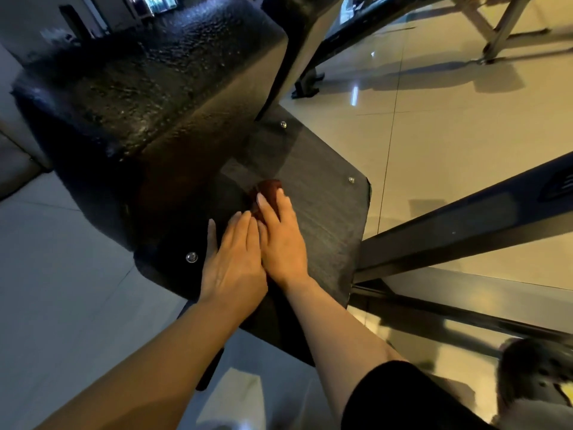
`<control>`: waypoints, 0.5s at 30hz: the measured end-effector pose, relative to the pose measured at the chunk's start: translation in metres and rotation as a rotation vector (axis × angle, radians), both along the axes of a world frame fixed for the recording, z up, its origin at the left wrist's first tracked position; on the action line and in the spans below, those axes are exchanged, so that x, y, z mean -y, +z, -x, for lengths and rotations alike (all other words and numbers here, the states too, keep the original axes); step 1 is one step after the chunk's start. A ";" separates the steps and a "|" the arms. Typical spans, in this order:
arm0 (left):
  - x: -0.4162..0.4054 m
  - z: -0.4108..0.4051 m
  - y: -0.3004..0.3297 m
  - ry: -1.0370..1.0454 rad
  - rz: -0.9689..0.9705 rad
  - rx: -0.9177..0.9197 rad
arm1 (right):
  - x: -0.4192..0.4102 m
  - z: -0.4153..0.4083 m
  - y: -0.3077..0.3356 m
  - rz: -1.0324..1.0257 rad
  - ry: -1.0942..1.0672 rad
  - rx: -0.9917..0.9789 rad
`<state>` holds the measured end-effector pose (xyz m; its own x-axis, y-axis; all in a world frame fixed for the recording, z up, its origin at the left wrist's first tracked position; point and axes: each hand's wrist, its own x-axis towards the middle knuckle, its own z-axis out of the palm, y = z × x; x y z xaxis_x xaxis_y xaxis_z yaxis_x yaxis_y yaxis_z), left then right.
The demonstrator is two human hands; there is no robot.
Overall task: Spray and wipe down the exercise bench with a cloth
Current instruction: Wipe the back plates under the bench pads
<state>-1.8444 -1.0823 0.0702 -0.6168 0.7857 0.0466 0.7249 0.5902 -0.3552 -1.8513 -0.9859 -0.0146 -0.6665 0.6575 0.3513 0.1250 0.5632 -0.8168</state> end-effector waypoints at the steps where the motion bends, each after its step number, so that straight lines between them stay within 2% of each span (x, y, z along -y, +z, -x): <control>1: -0.005 0.002 -0.002 0.001 0.000 0.008 | -0.009 -0.005 -0.010 0.042 -0.085 -0.003; 5: -0.022 0.010 -0.009 -0.035 0.007 0.052 | -0.052 -0.035 -0.059 0.421 -0.484 0.061; 7: -0.026 0.016 -0.011 -0.050 0.024 0.031 | -0.060 -0.032 -0.059 0.495 -0.593 0.120; 11: -0.035 0.033 -0.008 -0.032 0.020 -0.049 | -0.054 0.022 -0.014 0.314 -0.437 0.040; 14: -0.043 0.051 -0.007 -0.058 0.095 -0.046 | -0.050 0.053 0.014 -0.053 -0.159 -0.060; 15: -0.046 0.055 -0.007 -0.078 0.078 -0.060 | -0.054 0.054 0.016 -0.083 -0.079 -0.074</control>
<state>-1.8991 -1.0359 0.0630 -0.5515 0.8340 0.0189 0.7436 0.5018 -0.4419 -1.9050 -0.9315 0.0018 -0.5840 0.6737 0.4529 0.1133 0.6200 -0.7763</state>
